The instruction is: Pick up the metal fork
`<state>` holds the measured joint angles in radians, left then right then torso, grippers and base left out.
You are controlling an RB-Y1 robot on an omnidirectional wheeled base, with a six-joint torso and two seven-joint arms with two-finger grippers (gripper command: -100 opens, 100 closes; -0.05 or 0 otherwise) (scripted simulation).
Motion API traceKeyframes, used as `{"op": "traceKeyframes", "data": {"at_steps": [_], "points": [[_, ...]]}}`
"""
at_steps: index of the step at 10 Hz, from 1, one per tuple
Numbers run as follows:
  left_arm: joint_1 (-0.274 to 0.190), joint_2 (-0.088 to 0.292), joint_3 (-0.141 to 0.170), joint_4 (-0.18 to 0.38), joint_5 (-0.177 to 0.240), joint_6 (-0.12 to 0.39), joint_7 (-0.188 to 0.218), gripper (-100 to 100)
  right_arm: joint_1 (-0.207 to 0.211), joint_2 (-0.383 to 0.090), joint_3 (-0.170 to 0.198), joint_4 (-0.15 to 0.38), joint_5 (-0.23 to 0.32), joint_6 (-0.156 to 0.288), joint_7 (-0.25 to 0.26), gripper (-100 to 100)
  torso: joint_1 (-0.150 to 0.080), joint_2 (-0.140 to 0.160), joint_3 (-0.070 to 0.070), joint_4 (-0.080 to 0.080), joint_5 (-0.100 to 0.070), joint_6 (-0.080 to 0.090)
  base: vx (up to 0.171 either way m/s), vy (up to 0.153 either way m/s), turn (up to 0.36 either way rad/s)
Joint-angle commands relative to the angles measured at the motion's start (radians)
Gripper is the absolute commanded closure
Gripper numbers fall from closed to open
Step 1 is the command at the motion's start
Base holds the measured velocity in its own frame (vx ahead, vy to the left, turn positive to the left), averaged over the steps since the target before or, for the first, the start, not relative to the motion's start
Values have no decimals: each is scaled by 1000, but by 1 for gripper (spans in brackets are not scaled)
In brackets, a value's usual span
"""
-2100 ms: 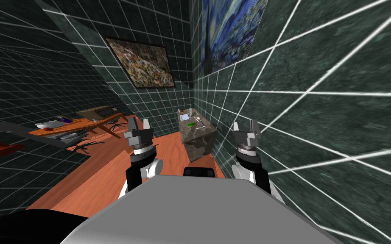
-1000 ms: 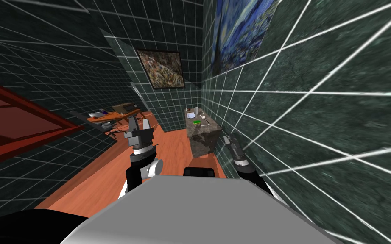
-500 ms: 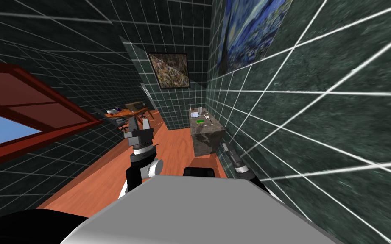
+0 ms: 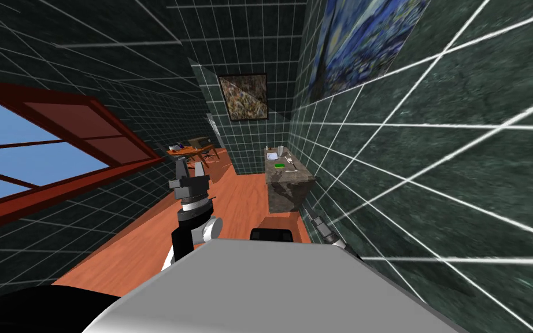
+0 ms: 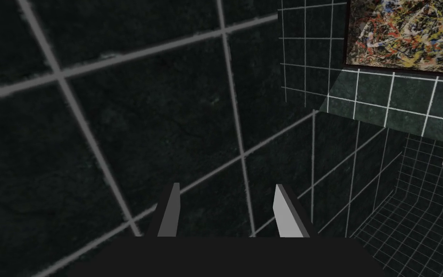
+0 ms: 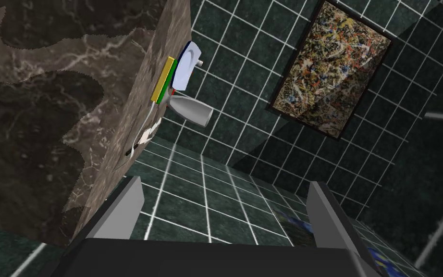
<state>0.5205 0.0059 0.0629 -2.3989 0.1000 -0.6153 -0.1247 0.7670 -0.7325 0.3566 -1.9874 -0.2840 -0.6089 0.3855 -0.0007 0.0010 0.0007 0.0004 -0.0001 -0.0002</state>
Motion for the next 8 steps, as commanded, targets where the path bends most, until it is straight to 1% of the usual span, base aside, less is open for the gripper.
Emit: {"op": "traceKeyframes", "data": {"at_steps": [1,2,3,4,5,6,7,8], "points": [[0,0,0,0,0,0,0,0,-1,-45,18,38,-8,-4,27,-100,0,0,0,0,0,0,-15,10,144],[0,0,0,0,0,0,0,0,22,-84,42,77,-25,-1,63,-100,-1,0,0,0,0,1,-14,18,322],[0,0,0,0,0,0,0,0,22,-107,42,77,-25,-1,72,-100,0,-1,0,0,0,0,-9,8,155],[0,0,0,0,0,0,0,0,45,-143,66,115,-43,2,108,-100,0,-1,0,0,0,1,-4,14,426],[0,0,0,0,0,0,0,0,45,-171,66,115,-43,2,117,-100,0,-1,-1,0,0,1,-1,16,-6],[0,0,0,0,0,0,0,0,68,-207,89,154,-61,5,150,-100,0,-1,-1,0,0,1,3,25,293],[0,0,0,0,0,0,0,0,68,-233,89,154,-61,5,162,-100,0,-2,-1,0,0,0,4,13,199],[0,0,0,0,0,0,0,0,89,-268,111,192,-78,8,198,-100,0,-2,-1,0,0,1,8,21,337]]}}
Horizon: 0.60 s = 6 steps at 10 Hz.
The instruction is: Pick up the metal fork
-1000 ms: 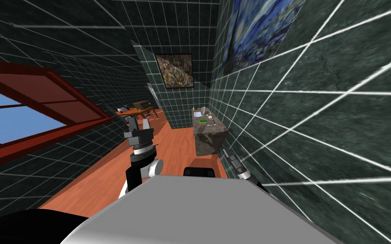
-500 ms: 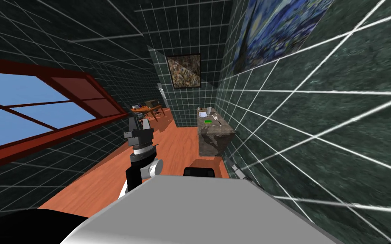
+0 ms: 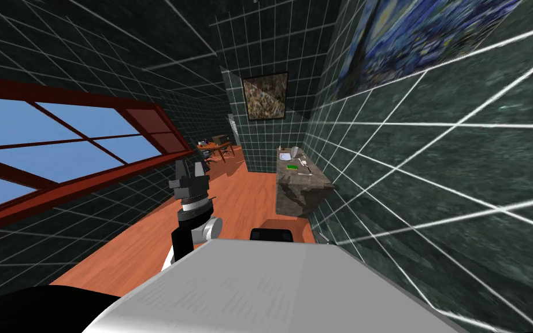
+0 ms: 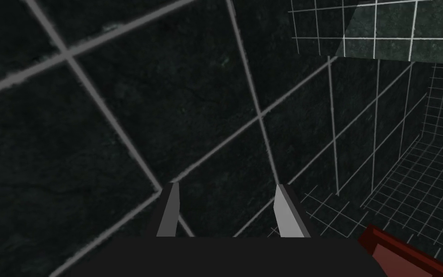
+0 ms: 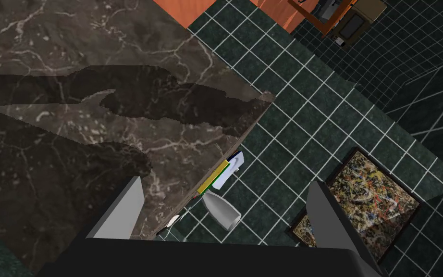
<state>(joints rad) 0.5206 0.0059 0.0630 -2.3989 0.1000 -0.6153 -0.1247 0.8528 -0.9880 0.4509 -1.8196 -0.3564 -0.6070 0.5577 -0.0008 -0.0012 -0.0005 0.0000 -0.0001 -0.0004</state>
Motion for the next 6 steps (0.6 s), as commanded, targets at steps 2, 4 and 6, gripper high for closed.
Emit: {"op": "traceKeyframes", "data": {"at_steps": [2,4,6], "points": [[0,0,0,0,0,0,0,0,25,-79,39,56,-22,8,73,-100,0,0,0,0,0,1,13,13,245],[0,0,0,0,0,0,0,0,46,-140,59,100,-38,10,116,-100,-1,-1,0,0,0,1,20,13,302],[0,0,0,0,0,0,0,0,66,-188,79,136,-53,12,162,-100,-1,-1,-1,0,0,1,25,12,243]]}}
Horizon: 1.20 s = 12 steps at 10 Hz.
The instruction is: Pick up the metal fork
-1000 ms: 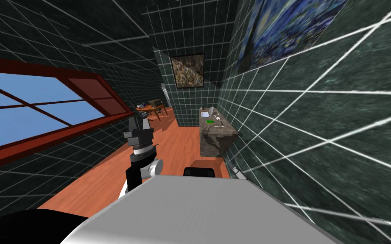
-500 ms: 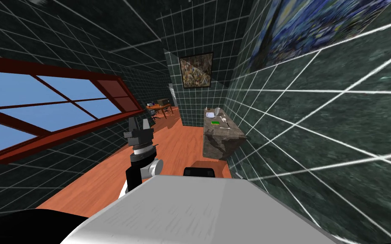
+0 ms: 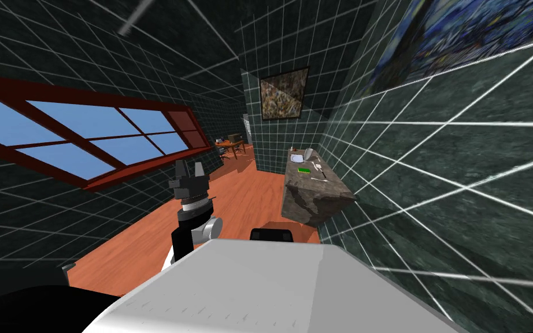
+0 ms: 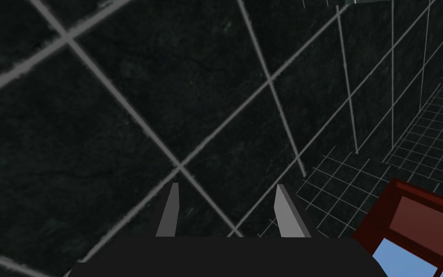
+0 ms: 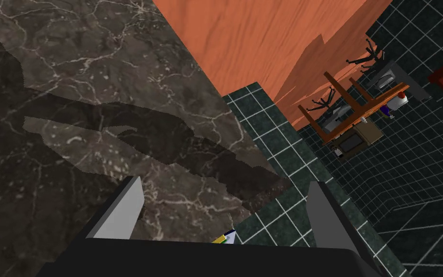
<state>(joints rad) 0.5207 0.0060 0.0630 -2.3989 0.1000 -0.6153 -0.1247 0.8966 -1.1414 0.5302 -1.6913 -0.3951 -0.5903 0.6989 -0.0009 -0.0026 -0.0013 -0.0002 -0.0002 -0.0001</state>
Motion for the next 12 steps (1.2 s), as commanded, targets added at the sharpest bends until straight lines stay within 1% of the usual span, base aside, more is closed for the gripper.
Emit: {"op": "traceKeyframes", "data": {"at_steps": [1,2,3,4,5,6,7,8,9,10,11,12], "points": [[0,0,0,0,0,0,0,0,22,-50,-1,8,-14,-4,24,-100,0,0,0,0,0,0,22,6,183],[0,0,0,0,0,0,0,0,22,-71,-1,8,-14,-4,24,-100,0,0,0,0,0,1,7,-2,-34],[0,0,0,0,0,0,0,0,42,-106,18,44,-28,-3,66,-100,-1,1,1,0,0,1,13,14,282],[0,0,0,0,0,0,0,0,42,-127,18,44,-28,-3,66,-100,0,1,1,0,0,0,18,6,212],[0,0,0,0,0,0,0,0,60,-155,36,79,-41,-1,105,-100,0,0,0,0,0,1,29,9,363],[0,0,0,0,0,0,0,0,60,-180,36,79,-41,-1,106,-100,0,-1,0,0,0,0,28,-3,191],[0,0,0,0,0,0,0,0,78,-216,52,113,-54,0,144,-100,-1,0,0,0,0,1,29,5,358],[0,0,0,0,0,0,0,0,78,-231,52,113,-54,0,145,-100,0,-1,0,0,0,0,28,-4,159],[0,0,0,0,0,0,0,0,94,-275,66,137,-66,2,182,-100,-1,-1,0,0,0,1,34,7,308],[0,0,0,0,0,0,0,0,94,-279,66,146,-66,2,182,-100,0,-1,-1,0,0,0,29,-3,184],[0,0,0,0,0,0,0,0,109,-324,79,178,-77,3,217,-100,0,-1,0,0,0,1,33,-2,284],[0,0,0,0,0,0,0,0,109,-324,79,178,-77,3,217,-100,-1,-1,-1,0,0,0,31,-7,172]]}}
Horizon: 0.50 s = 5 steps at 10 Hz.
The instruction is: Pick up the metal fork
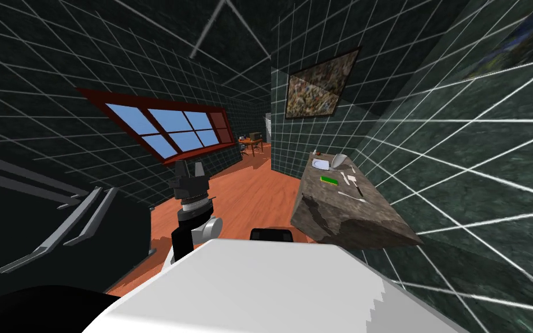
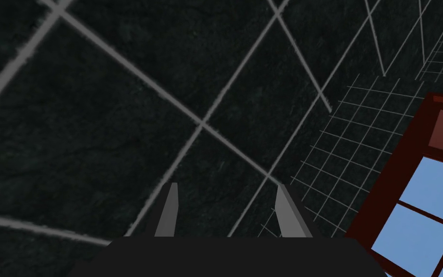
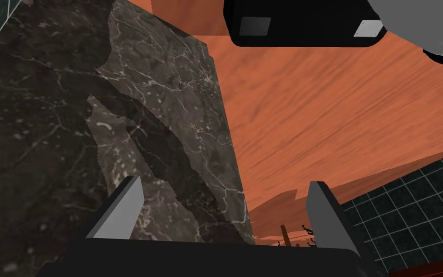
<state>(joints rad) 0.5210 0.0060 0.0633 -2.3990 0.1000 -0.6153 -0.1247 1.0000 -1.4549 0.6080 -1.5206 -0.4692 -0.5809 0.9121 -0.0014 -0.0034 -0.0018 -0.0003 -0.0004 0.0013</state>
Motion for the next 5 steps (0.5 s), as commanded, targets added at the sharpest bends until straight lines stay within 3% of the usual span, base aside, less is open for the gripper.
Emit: {"op": "traceKeyframes", "data": {"at_steps": [1,2,4,5], "points": [[0,0,0,0,0,0,0,0,19,-50,12,38,-13,-6,36,-100,0,0,0,0,0,0,37,0,317],[0,0,0,0,0,0,0,0,19,-53,12,38,-13,-6,36,-100,0,0,0,0,0,-1,32,-10,162],[0,0,0,0,0,0,0,0,40,-119,29,97,-30,-3,94,-100,0,-1,-1,0,0,-1,53,-14,333],[0,0,0,0,0,0,0,0,40,-131,29,97,-30,-3,94,-100,-1,-2,-1,-1,0,-1,56,-30,167]]}}
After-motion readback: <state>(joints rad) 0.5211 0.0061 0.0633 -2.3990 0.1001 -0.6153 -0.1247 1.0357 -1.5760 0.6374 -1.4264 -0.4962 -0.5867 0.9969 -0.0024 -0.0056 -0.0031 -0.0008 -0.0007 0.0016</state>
